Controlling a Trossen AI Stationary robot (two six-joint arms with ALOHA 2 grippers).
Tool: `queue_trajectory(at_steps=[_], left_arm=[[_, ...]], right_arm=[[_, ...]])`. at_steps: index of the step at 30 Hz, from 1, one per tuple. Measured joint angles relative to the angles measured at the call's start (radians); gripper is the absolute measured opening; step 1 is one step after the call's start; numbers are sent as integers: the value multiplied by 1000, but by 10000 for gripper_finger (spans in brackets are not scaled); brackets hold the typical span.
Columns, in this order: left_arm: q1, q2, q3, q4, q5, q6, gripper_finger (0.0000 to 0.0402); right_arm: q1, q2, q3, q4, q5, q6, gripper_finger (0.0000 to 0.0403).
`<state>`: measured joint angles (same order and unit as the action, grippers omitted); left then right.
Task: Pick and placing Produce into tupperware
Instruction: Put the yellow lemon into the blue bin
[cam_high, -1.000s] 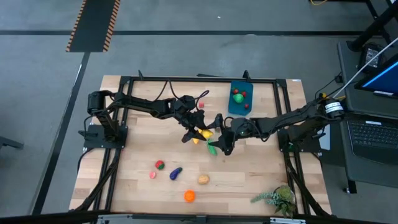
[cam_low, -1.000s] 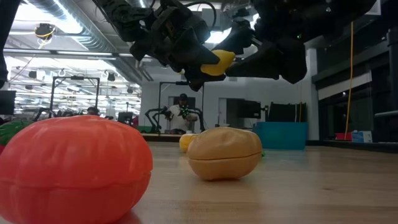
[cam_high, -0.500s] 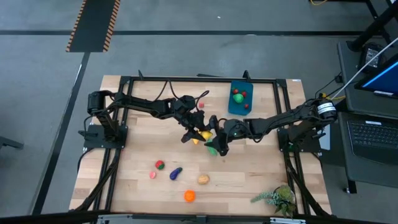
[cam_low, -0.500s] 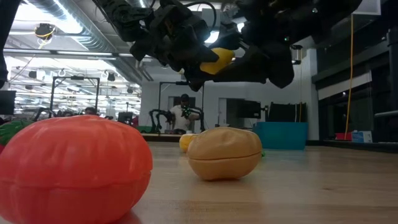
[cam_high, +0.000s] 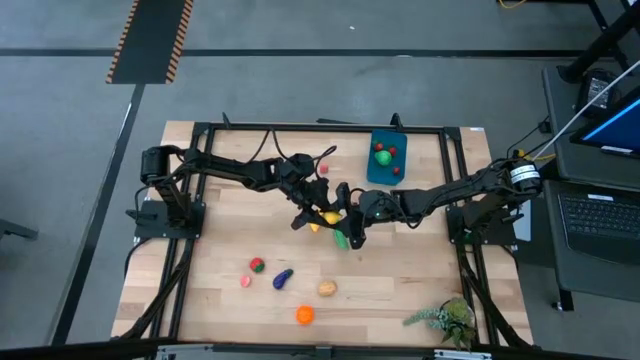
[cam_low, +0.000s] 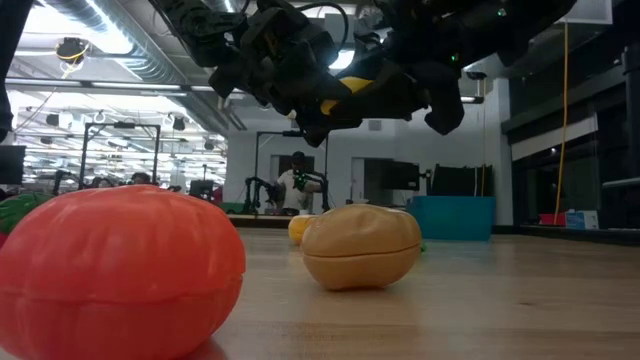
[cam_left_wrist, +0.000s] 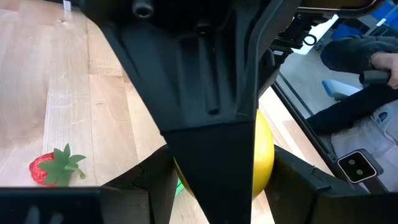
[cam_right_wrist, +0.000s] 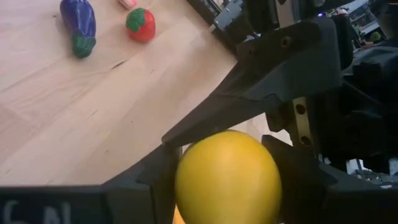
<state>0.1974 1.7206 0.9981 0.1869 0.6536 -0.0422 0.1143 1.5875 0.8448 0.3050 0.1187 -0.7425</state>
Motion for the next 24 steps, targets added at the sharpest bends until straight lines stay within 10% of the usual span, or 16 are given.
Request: queue_trajectory(at_steps=[24], left_arm=[[34,-5,0,-42,-23,2,223]], right_arm=[[1,-21,-2,-40,80,62,202]])
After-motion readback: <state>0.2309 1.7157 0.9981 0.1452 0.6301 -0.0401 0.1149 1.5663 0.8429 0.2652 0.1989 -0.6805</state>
